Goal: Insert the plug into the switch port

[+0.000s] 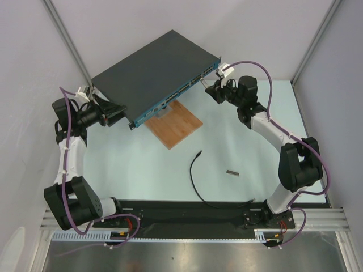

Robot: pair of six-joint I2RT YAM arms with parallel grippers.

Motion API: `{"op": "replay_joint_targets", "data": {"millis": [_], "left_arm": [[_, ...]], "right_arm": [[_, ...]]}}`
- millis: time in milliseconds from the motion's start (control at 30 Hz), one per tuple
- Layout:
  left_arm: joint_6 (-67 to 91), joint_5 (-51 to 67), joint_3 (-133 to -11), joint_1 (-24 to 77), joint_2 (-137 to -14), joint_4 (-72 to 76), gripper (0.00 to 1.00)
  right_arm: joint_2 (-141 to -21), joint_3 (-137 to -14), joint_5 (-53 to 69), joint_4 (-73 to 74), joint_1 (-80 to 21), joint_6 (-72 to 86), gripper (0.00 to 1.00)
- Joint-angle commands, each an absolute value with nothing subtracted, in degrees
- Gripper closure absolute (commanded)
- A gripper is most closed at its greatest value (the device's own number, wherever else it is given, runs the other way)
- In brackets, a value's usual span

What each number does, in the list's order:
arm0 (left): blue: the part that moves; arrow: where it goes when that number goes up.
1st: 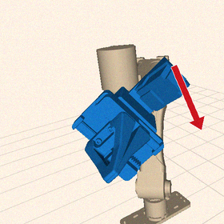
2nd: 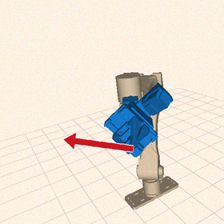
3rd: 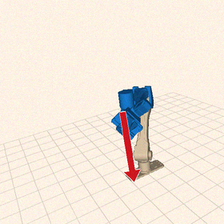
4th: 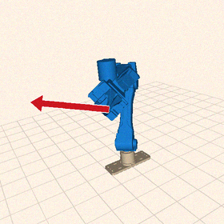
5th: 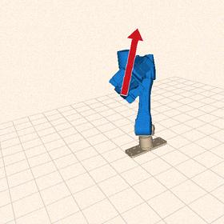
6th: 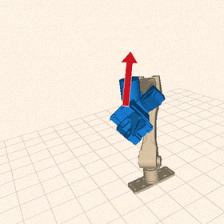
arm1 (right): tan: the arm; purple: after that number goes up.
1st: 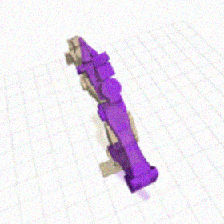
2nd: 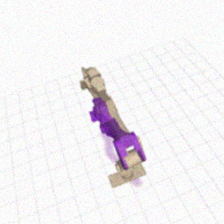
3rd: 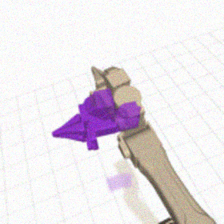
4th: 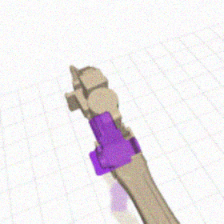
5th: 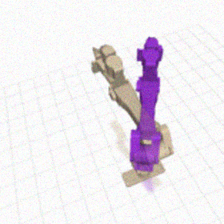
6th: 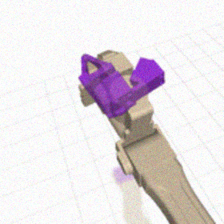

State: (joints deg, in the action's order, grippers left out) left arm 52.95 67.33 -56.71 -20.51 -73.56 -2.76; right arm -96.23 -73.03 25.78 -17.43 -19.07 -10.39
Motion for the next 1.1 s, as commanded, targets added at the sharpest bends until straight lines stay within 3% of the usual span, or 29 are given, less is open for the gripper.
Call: {"op": "replay_joint_targets", "data": {"millis": [0,1067], "left_arm": [[48.2,64.6,-58.1,-17.2,-75.8,0.6,1.0],[48.2,64.6,-58.6,-17.2,-75.9,0.7,1.0]], "right_arm": [[-95.3,-72.8,25.6,-18.3,-19.6,-11.5,1.0],[-93.2,-78.9,28.3,-13.2,-17.1,-7.3,1.0]]}}
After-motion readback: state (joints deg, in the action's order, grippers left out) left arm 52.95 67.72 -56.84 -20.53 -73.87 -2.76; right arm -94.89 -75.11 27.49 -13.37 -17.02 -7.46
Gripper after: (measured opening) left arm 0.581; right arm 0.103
